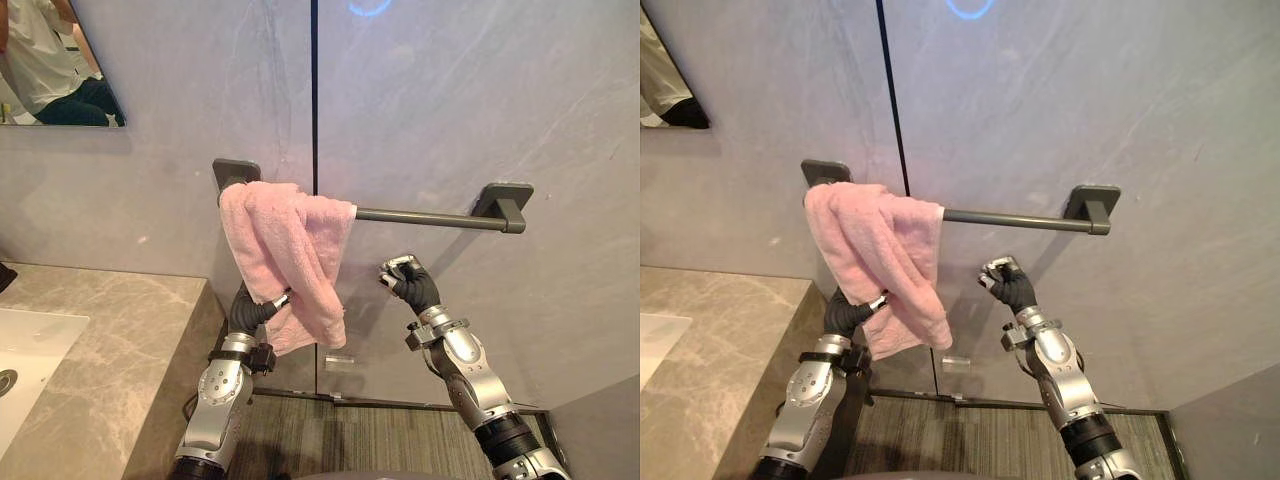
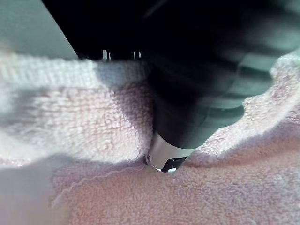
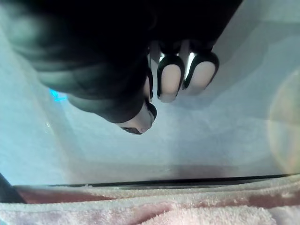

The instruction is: Organize washtable

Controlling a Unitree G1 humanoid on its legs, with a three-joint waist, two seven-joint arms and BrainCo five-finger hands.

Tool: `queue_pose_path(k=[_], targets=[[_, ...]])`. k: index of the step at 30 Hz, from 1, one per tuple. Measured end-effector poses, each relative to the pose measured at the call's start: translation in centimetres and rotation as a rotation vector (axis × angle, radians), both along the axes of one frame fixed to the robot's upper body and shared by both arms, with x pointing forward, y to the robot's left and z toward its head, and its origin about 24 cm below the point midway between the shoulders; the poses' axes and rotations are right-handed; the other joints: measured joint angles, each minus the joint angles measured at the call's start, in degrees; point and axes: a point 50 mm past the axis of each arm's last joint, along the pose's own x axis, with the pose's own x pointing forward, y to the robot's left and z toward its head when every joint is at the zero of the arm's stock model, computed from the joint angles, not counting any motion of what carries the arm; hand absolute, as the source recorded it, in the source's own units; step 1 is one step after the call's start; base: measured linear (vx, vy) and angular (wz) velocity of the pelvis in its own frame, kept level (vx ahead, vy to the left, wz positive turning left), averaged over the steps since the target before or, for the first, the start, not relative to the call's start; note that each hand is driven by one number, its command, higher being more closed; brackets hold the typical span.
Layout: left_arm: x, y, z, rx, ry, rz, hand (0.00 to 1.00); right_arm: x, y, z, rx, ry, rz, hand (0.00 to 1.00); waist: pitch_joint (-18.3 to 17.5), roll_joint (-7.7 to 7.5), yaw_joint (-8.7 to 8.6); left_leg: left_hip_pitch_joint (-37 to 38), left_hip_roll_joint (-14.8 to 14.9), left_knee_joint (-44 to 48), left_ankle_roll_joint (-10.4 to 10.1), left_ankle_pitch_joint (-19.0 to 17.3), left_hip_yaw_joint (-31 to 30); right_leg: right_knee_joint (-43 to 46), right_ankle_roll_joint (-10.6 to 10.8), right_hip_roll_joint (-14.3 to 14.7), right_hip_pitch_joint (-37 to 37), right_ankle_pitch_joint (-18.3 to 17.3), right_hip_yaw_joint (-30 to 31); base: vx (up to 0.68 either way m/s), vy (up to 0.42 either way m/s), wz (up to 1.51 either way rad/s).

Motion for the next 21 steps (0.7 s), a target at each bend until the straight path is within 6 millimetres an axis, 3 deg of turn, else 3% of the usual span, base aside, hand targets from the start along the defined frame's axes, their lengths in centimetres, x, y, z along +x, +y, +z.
queue_pose_path(k=[15,16,21], targets=[[0.1,0.8,1.0,-0.032,-0.047,0.056,1.00,-0.3,-1.0,0.0,0.024,-0.007,-0.069,1.00,0.37,0.57,-0.76,-0.16,-0.01,0.01,-0.01,-0.03,0.26,-0.94,0.01,0.04,0.09,0.47,0.19,0.00,0.000,0.00],[0.1,0.8,1.0,-0.032,-0.047,0.056,1.00,-0.3,-1.0,0.0,0.016,-0.009,-0.068,0.00,0.43,0.67,-0.82,-0.16,-0.01,0.01,-0.01,-0.03,0.26,-0.94,0.01,0.05,0.10,0.47,0.18,0.00,0.000,0.00],[0.1,0.7,1.0,-0.031,-0.047,0.052,1.00,-0.4,-0.9,-0.1,-0.023,-0.013,-0.056,0.00,0.58,0.90,-0.99,-0.18,0.00,0.01,-0.02,-0.04,0.24,-0.97,0.01,0.06,0.10,0.47,0.17,0.00,0.000,0.00]])
